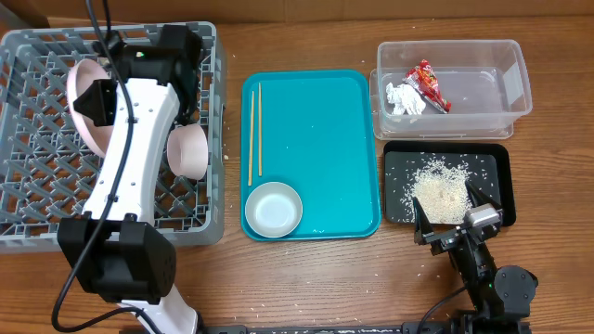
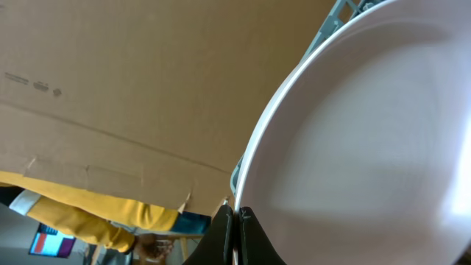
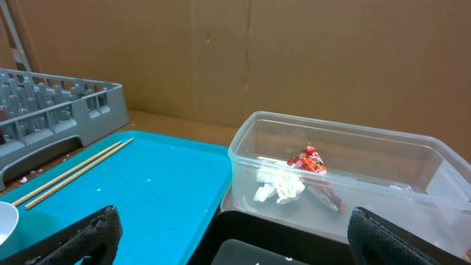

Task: Sort waste into correct bins and load items into the dishwasher
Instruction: 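Lift the white plate and stand it upright in the rack, then push the plate down into the rack slot and open the left gripper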

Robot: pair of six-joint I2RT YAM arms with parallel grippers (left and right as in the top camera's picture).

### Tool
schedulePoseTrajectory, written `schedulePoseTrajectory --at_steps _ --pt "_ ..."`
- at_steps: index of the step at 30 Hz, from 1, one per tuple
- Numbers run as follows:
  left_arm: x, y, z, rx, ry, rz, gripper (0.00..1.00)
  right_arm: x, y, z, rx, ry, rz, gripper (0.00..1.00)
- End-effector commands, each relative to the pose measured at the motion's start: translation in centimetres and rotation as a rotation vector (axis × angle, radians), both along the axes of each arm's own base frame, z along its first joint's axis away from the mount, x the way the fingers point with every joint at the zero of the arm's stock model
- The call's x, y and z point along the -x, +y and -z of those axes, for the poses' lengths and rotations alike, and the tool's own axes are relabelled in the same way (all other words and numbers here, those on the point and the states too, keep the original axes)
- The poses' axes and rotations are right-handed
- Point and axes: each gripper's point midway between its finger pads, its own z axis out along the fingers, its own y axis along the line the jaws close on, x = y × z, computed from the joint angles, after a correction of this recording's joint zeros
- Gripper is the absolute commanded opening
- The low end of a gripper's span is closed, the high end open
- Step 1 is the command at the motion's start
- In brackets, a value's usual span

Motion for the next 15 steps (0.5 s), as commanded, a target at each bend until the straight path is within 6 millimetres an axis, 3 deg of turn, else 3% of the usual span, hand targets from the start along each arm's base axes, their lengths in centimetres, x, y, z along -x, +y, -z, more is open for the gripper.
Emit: schedulePoseTrajectory --at_steps 1,7,15 --pt "-0.2 0.3 0.1 -0.001 0.0 -0.001 0.04 0.0 0.0 0.2 -0.007 0.001 -0.002 1.0" --pt "-1.3 -0.5 1.6 0.097 0.01 0.038 0.04 0.0 0.0 0.2 -0.007 0.001 -0.002 1.0" --pt "-1.9 -1.0 2.2 0.13 0.037 0.075 0.04 0.0 0.0 0.2 -0.007 0.001 -0.002 1.0"
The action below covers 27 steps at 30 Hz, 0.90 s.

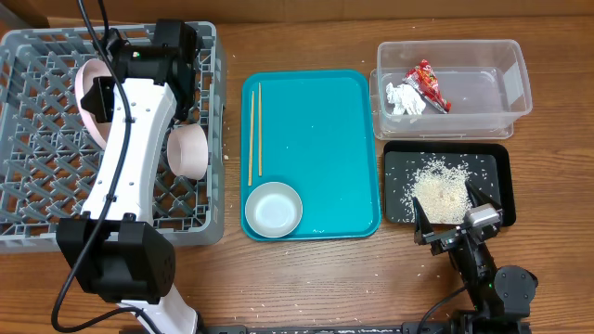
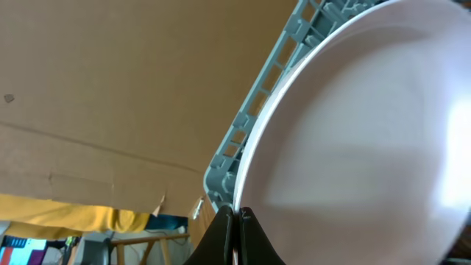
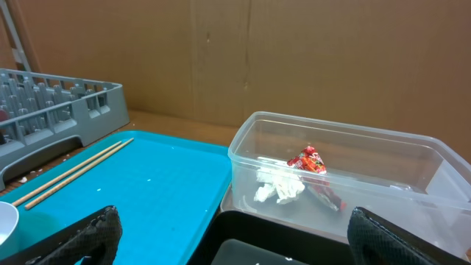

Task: Sort waste into correct bins and load items into the dishwasher
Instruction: 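Push the plate down into the rack slot and open the left gripper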

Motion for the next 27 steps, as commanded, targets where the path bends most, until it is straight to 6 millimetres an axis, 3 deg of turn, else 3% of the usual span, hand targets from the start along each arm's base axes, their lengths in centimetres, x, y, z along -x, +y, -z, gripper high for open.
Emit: schedulePoseTrajectory --at_steps 1,4,15,23,27 --pt "-0.8 -0.9 1.2 0.067 0.051 0.059 0.04 0.0 0.0 0.2 -0.007 0.001 -0.001 1.0" --pt "-1.2 -1.2 1.7 0.094 0.069 0.083 0.04 0.0 0.0 0.2 -0.007 0.001 -0.001 1.0" --pt "-0.6 0.7 -1.0 -0.079 0.078 0.032 0.04 0.0 0.0 0.2 -0.007 0.001 -0.001 1.0" --pt "-2.1 4.7 -2.4 -0.131 0.133 0.024 0.04 0.0 0.0 0.2 -0.007 0.001 -0.001 1.0" --pt "-2.3 5.6 -2.0 -0.099 0.162 0.042 0.04 0.0 0.0 0.2 -0.007 0.001 -0.001 1.0"
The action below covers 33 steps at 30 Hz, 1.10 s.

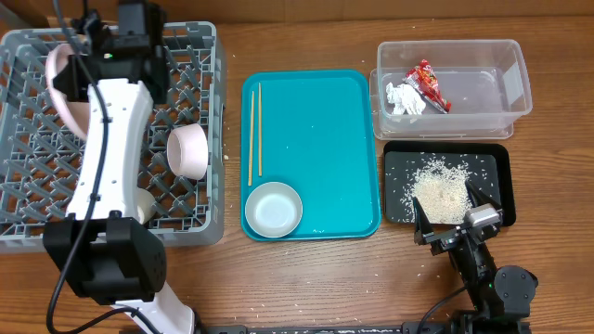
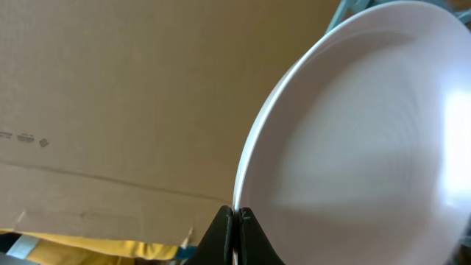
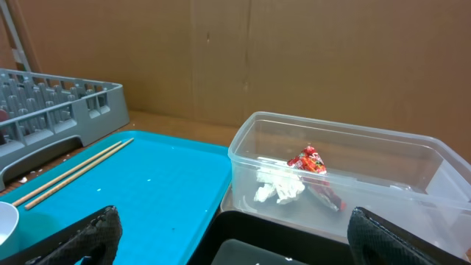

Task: Sort waste into correct bins and load items into the dishwasher
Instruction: 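Push the plate down into the rack slot and open the left gripper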

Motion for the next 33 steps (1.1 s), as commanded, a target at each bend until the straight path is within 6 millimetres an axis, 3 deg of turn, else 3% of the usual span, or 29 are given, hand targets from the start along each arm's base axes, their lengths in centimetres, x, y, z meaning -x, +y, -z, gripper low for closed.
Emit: schedulePoseTrajectory --at_steps 1,14,25,26,28,29,33 --pt "0.1 1.0 0.3 0.0 0.11 0.023 0.04 0.0 0.0 0.2 -0.007 0.001 -0.001 1.0" --pt "0.6 3.5 2.7 0.146 0.115 0.03 0.04 0.0 0.0 0.2 -0.007 0.001 -0.001 1.0" --pt "0.6 3.4 3.1 0.17 0.117 0.038 0.04 0.0 0.0 0.2 -0.007 0.001 -0.001 1.0" --pt "0.6 3.4 3.1 0.171 0.121 0.038 0.07 0.0 0.0 0.2 -0.007 0.001 -0.001 1.0" --pt "0.7 3.4 3.2 0.172 0.125 0.038 0.24 0.0 0.0 0.2 -0.007 0.001 -0.001 1.0" --pt "0.7 3.4 3.2 0.171 0.125 0.038 0.25 0.0 0.0 0.2 -0.007 0.001 -0.001 1.0" --pt "0.6 3.1 3.2 0.172 0.126 0.045 0.16 0.0 0.0 0.2 -0.007 0.001 -0.001 1.0"
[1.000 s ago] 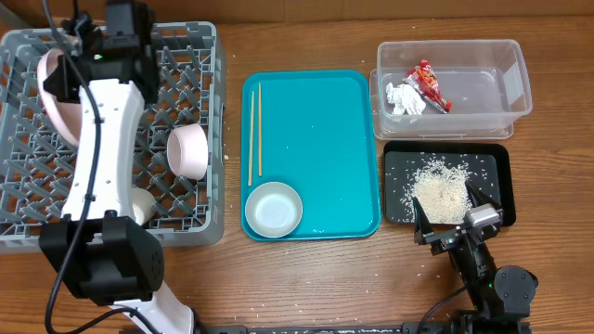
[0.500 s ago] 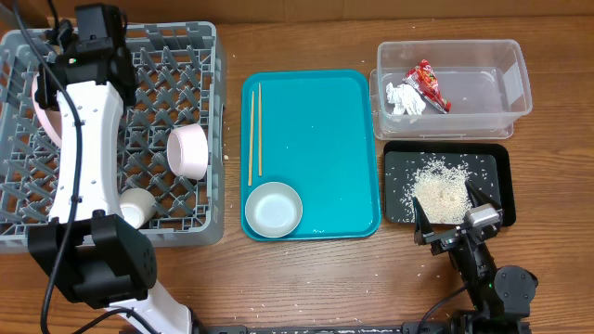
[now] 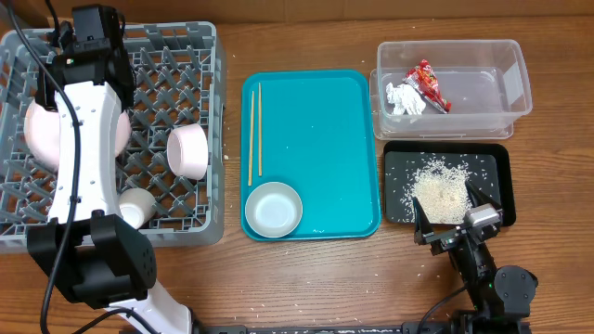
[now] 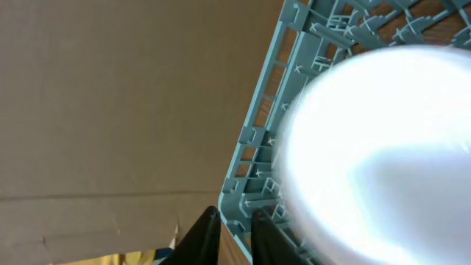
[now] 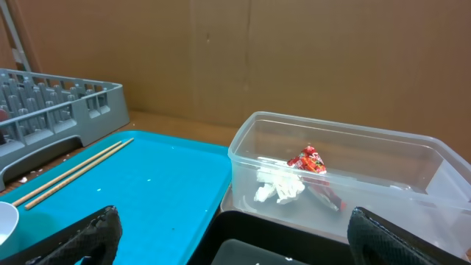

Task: Sort waste into correct bins and load items into the dishwasher
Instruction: 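Push the plate down into the rack slot and open the left gripper, then reach the left gripper to the gray bowl and grasp its rim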

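A pink plate (image 3: 39, 130) rests tilted in the left part of the grey dish rack (image 3: 206, 199), partly under my left arm; in the left wrist view it is a washed-out bright shape (image 4: 375, 147). My left gripper (image 3: 85, 42) (image 4: 234, 215) hangs over the rack's back left, open by a narrow gap, holding nothing. A pink cup (image 3: 188, 150) and a small pale cup (image 3: 139, 206) also sit in the rack. On the teal tray (image 3: 325, 139) lie two chopsticks (image 3: 252, 130) and a white bowl (image 3: 274, 206). My right gripper (image 5: 243, 250) is open near the table's front right.
A clear bin (image 3: 483, 93) at the back right holds a red wrapper (image 3: 427, 83) and crumpled tissue (image 3: 404, 98). In front of it a black tray (image 3: 492, 167) carries spilled rice (image 3: 438, 190). Rice grains dot the table's front edge. A cardboard wall stands behind.
My left gripper, then shut on the pink plate's rim at the rack's back left, has opened. The plate now rests in the rack's left part. The right arm has not moved.
My left gripper held the pink plate on edge over the rack's back middle. Then it had the plate a little further back, then over the rack's back left. Now the plate rests in the rack and the gripper is open beyond it.
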Robot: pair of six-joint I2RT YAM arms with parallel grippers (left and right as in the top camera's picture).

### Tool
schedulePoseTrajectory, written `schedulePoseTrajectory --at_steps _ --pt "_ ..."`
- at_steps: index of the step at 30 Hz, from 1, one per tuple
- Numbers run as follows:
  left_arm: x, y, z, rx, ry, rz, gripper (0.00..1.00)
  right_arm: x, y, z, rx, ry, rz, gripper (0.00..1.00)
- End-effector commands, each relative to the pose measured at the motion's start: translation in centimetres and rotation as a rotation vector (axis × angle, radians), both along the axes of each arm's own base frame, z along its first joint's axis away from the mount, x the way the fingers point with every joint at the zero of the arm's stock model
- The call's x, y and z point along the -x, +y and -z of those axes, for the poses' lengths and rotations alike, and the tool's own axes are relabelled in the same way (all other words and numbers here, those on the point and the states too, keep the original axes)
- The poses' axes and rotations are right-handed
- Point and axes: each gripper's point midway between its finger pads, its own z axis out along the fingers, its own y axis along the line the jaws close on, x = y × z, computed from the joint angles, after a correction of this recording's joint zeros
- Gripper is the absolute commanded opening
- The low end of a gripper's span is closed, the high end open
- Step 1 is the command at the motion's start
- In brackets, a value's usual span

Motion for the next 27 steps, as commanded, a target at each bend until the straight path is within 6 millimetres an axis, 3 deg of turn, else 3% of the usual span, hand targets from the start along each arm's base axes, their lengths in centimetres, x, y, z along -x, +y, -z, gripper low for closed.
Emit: schedulePoseTrajectory --at_steps 1,4,7,9,12,14,15,17,18,19,20,21,23,27 --pt "-0.3 -0.4 0.3 0.009 0.006 0.013 0.15 0.0 0.0 0.2 -0.008 0.001 -0.002 1.0" --pt "-0.6 -1.3 0.8 0.038 -0.002 0.029 0.17 0.0 0.0 0.2 -0.008 0.001 -0.002 1.0" --pt "-0.7 -2.6 1.2 0.1 -0.055 0.035 0.27 0.0 0.0 0.2 -0.008 0.001 -0.002 1.0" --pt "-0.3 -4.1 -0.1 0.143 -0.123 0.048 0.39 0.0 0.0 0.2 -0.008 0.001 -0.002 1.0" --pt "0.0 -6.4 -2.7 0.225 -0.211 0.125 0.45 0.0 0.0 0.2 -0.008 0.001 -0.002 1.0" --pt "-0.3 -10.3 -4.4 0.375 -0.294 0.258 0.53 0.0 0.0 0.2 -0.008 0.001 -0.002 1.0" --pt "-0.3 -12.8 -4.8 0.481 -0.319 0.343 0.69 0.0 0.0 0.2 -0.008 0.001 -0.002 1.0" --pt "-0.1 -19.5 -6.1 0.745 -0.366 0.564 0.77 0.0 0.0 0.2 -0.008 0.001 -0.002 1.0" --pt "0.7 -23.2 -6.7 0.891 -0.365 0.676 0.73 0.0 0.0 0.2 -0.007 0.001 -0.002 1.0" --pt "1.8 -26.6 -7.3 1.033 -0.35 0.768 0.61 0.0 0.0 0.2 -0.008 0.001 -0.002 1.0" --pt "2.8 -28.7 -7.4 1.13 -0.332 0.798 0.51 0.0 0.0 0.2 -0.008 0.001 -0.002 1.0" --pt "4.0 -30.6 -7.0 1.225 -0.298 0.78 0.46 0.0 0.0 0.2 -0.008 0.001 -0.002 1.0" --pt "5.8 -32.2 -4.9 1.302 -0.221 0.645 0.46 0.0 0.0 0.2 -0.008 0.001 -0.002 1.0" --pt "8.3 -33.8 1.9 1.229 -0.064 0.4 0.54 0.0 0.0 0.2 -0.008 0.001 -0.002 1.0"
